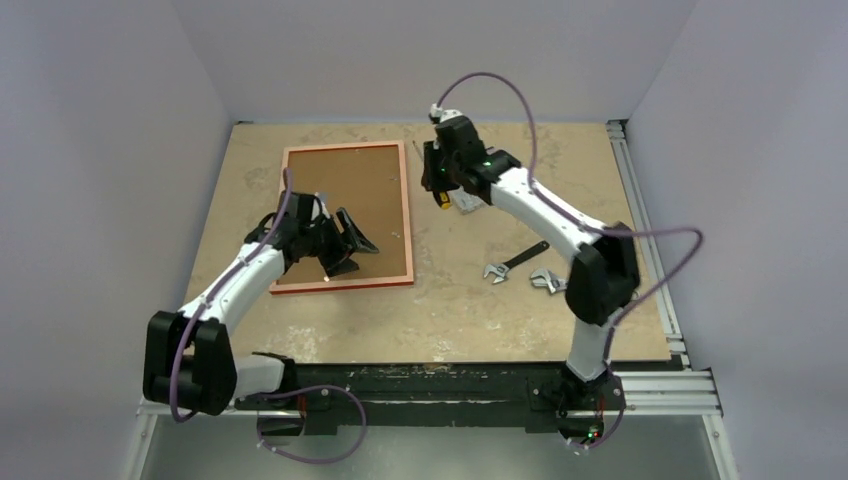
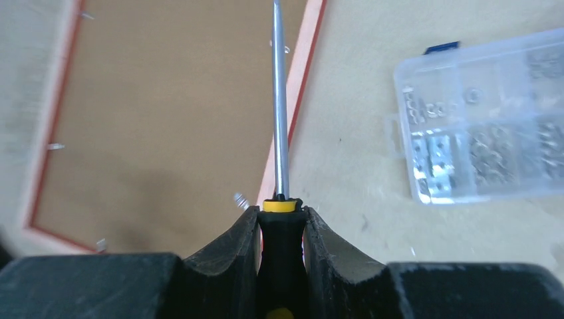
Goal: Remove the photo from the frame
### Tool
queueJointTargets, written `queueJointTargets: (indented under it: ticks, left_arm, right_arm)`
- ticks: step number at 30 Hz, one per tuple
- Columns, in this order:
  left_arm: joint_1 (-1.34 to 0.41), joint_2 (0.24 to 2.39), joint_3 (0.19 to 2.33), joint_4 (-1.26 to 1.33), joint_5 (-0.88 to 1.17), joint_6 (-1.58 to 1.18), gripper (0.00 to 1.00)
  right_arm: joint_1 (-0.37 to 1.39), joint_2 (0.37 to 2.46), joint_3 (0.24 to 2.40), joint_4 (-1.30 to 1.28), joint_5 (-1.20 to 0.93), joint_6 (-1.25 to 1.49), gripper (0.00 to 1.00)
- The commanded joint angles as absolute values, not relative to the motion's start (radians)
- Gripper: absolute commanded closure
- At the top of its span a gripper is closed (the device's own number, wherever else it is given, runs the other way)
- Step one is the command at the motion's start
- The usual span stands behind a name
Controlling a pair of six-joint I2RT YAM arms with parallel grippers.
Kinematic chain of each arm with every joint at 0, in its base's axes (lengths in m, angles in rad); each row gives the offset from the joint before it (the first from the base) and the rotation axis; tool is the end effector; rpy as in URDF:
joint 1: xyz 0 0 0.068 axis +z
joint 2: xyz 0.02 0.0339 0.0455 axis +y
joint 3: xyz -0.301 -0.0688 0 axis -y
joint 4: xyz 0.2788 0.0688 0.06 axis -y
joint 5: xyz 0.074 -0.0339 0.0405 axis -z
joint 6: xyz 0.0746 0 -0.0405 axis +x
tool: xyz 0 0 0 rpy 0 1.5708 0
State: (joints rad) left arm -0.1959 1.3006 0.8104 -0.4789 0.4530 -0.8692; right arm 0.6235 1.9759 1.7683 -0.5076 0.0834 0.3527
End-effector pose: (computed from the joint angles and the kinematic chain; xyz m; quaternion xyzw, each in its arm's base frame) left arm 0.2818 -0.0892 0.2090 -0.2446 0.9004 -0.3314 0.1399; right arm 0.4386 0.3078 0.2941 -0.1056 0.9031 0.1609 0.3839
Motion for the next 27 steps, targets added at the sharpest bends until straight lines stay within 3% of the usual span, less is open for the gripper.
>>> queueJointTargets:
  ticks: [1,6,10,19,23,27]
  left_arm:
    - [-0.196,1.202,0.817,-0.374,0.606,-0.809,0.3]
    - [-0.29,1.145,0.813,-0.425,0.592,-0.712,0.26]
    - [-0.441,1.14,0.822,-0.479,0.504,-0.668,0.28]
    - [-0.499,1.418,1.091,-0.609,0.459,-0.66,0.34]
    - [-0.483,1.693,1.369,-0.794,0.308,-0.654,0.35]
    - [-0.479,1.917,1.615,-0.892,0.304,-0.646,0.39]
  right_arm:
    - [0.624,1.622,1.475,-0.41,0.123,0.442,1.0]
    - [0.622,1.321,0.982,-0.183,-0.035,0.625,1.0]
    - [0.621,1.171,0.826,-0.163,-0.079,0.655,1.0]
    - [0.622,0.778,0.697,-0.408,0.083,0.666,1.0]
    - [0.622,0.635,0.703,-0.525,0.123,0.673,1.0]
    - [0.622,0.511,0.687,-0.591,0.116,0.693,1.0]
